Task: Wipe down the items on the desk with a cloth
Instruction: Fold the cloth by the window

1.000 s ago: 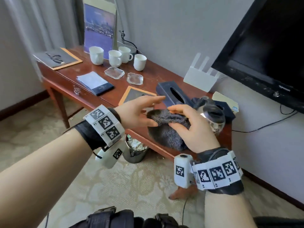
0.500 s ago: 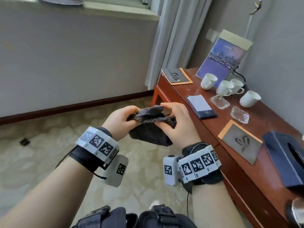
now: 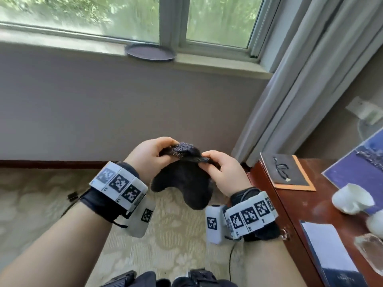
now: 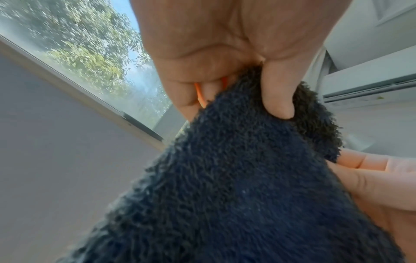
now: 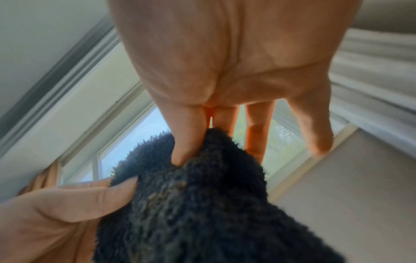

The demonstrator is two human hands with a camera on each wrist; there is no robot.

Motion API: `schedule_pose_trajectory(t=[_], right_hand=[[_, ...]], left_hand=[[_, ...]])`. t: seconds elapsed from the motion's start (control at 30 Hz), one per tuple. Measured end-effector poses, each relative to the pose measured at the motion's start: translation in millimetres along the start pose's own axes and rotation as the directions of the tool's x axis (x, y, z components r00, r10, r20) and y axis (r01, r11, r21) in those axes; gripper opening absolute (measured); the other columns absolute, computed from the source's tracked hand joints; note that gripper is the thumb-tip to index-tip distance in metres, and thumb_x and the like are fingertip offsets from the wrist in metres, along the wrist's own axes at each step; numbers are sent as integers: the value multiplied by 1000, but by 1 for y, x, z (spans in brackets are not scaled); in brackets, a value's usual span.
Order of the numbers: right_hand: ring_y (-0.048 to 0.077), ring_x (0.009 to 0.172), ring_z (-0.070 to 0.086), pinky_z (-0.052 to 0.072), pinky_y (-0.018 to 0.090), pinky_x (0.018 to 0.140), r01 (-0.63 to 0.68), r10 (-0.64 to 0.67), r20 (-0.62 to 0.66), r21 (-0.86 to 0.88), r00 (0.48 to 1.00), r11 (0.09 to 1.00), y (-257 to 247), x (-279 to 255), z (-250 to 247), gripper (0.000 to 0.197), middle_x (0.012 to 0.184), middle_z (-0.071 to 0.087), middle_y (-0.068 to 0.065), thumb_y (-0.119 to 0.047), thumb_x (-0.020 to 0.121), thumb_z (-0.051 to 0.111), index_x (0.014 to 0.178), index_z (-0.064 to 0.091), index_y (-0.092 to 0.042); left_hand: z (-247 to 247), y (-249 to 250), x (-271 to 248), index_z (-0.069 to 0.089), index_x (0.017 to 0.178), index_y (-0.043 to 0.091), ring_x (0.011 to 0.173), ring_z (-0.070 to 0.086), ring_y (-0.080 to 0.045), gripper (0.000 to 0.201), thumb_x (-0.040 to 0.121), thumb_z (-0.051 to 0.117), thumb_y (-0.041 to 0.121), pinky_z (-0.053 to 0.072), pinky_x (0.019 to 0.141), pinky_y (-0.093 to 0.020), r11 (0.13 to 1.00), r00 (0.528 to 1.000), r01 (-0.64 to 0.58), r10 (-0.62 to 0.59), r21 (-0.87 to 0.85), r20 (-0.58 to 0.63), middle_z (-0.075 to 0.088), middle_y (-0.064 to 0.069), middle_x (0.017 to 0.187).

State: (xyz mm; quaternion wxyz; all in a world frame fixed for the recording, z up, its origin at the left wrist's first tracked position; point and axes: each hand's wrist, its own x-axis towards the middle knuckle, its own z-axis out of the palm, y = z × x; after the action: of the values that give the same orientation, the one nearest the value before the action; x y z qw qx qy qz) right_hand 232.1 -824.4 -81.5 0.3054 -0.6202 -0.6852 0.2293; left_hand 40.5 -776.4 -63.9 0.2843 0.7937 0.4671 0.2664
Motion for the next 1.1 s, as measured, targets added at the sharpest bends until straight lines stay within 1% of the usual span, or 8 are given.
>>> schedule_pose_trajectory(t=[0.13, 0.3, 0.4, 0.53, 0.67, 0.73, 0.9, 1.1], right_hand=[[10, 80, 49, 34, 18, 72, 116, -116, 9, -44, 993, 992, -2, 86, -19, 16, 86, 57, -9, -17, 91, 58, 104, 65, -15], [16, 90, 54, 36, 19, 79, 205, -203, 25, -100, 979, 974, -16, 172, -21, 19, 101, 66, 3, -18, 90, 60, 107, 65, -12], [17, 95, 56, 40, 22, 84, 234, -233, 22, -121, 972, 965, -26, 222, -15, 19, 101, 66, 2, -19, 89, 60, 106, 65, -14], [10, 85, 55, 40, 16, 79, 258, -259, 9, -113, 966, 959, -41, 292, -3, 14, 89, 62, -7, -20, 87, 63, 101, 66, -16], [8, 79, 52, 35, 4, 66, 279, -283, 0, -153, 959, 948, -64, 363, 4, 13, 81, 58, -11, -19, 87, 63, 99, 67, -15], [9, 80, 52, 35, 7, 66, 287, -297, -22, -191, 955, 939, -80, 399, 3, 14, 82, 57, -11, -19, 87, 63, 101, 67, -16], [16, 89, 58, 42, 22, 80, 312, -349, -94, -277, 932, 909, -115, 485, -8, 17, 93, 66, -1, -22, 87, 63, 102, 67, -15], [13, 86, 55, 39, 19, 78, 310, -365, -159, -292, 917, 905, -127, 583, -23, 18, 91, 63, -2, -20, 88, 62, 104, 66, -13]], left_hand=[[-22, -12, 66, 62, 112, 17, 91, 55, -13, 24, 88, 59, 14, 35, 78, -18, 999, 993, 45, -45, -8, -106, 60, 7, 92], [-49, -45, 117, 55, 118, 24, 91, 57, -11, 33, 87, 63, 18, 38, 76, -13, 988, 971, 90, -114, -122, -210, 61, 7, 93], [-70, -69, 147, 51, 109, 37, 90, 63, -10, 32, 86, 63, 19, 45, 80, -12, 964, 966, 70, -129, -256, -224, 67, 4, 95], [-103, -107, 196, 60, 102, 34, 94, 62, -3, 21, 88, 62, 19, 44, 87, -15, 954, 973, 57, -119, -295, -197, 67, 12, 99], [-148, -138, 255, 62, 93, 36, 76, 58, 17, 18, 88, 62, 18, 41, 73, 0, 957, 982, 27, -80, -288, -172, 65, 19, 91], [-176, -148, 287, 62, 93, 32, 67, 55, 20, 16, 88, 62, 17, 38, 66, 4, 966, 987, 2, -45, -259, -158, 63, 20, 85], [-237, -168, 370, 60, 96, 27, 62, 57, 12, 16, 86, 64, 15, 44, 65, -3, 981, 985, -54, 22, -184, -172, 63, 12, 82], [-274, -182, 461, 53, 109, 11, 74, 64, -4, 22, 89, 57, 5, 55, 66, -14, 923, 993, -78, 38, -377, -114, 62, -3, 93]])
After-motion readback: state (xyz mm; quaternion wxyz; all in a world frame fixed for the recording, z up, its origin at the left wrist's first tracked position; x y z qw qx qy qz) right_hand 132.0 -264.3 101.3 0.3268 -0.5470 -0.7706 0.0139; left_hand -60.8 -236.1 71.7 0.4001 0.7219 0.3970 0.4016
